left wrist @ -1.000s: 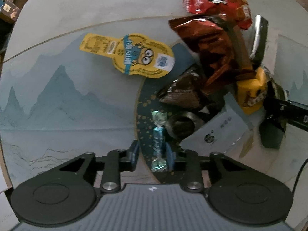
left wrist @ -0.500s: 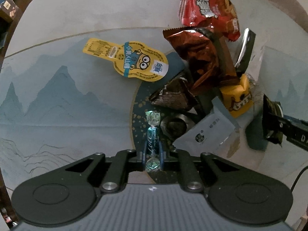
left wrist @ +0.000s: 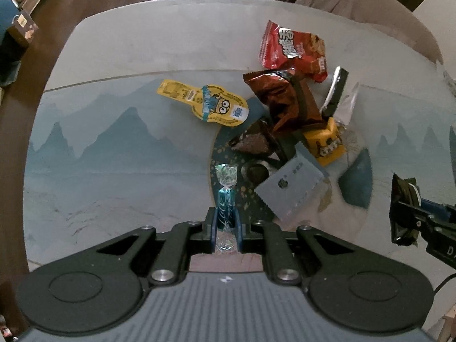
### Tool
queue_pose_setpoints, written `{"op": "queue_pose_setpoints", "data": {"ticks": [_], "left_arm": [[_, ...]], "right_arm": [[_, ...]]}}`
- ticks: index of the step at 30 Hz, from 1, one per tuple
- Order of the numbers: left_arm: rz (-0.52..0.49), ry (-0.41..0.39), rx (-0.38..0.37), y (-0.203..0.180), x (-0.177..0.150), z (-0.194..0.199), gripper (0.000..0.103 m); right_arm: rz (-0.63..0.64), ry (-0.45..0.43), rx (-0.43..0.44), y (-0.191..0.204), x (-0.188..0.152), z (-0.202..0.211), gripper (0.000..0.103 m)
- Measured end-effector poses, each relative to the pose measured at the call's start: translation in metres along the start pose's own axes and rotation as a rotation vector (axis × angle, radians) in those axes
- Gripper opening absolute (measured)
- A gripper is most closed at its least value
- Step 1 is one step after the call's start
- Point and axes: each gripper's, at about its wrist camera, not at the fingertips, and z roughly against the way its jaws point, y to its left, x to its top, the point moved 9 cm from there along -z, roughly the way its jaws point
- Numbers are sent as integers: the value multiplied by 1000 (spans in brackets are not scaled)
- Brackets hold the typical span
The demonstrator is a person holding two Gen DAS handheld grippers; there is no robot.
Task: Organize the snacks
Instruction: 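Grasp the blue-wrapped candy with the left tool while the right tool grasps the black packet, then carry the candy and black packet over the box with both tools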
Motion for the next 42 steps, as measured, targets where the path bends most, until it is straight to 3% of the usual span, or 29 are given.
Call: {"op": "queue_pose_setpoints", "data": {"ticks": [15, 25, 33, 42], "left_arm": [[-58, -92, -35, 8, -62, 81, 13], [-112, -108, -66, 17, -113, 119, 13], [-128, -101, -81, 29, -159, 129, 13], [-117, -48, -91, 47, -199, 107, 13]], "right_arm": [[117, -82, 14, 58, -52, 82, 33], [186, -101, 29, 100, -91, 110, 33], [224, -90, 52, 131, -125, 115, 33], [257, -37, 57, 159, -164, 98, 33]]}}
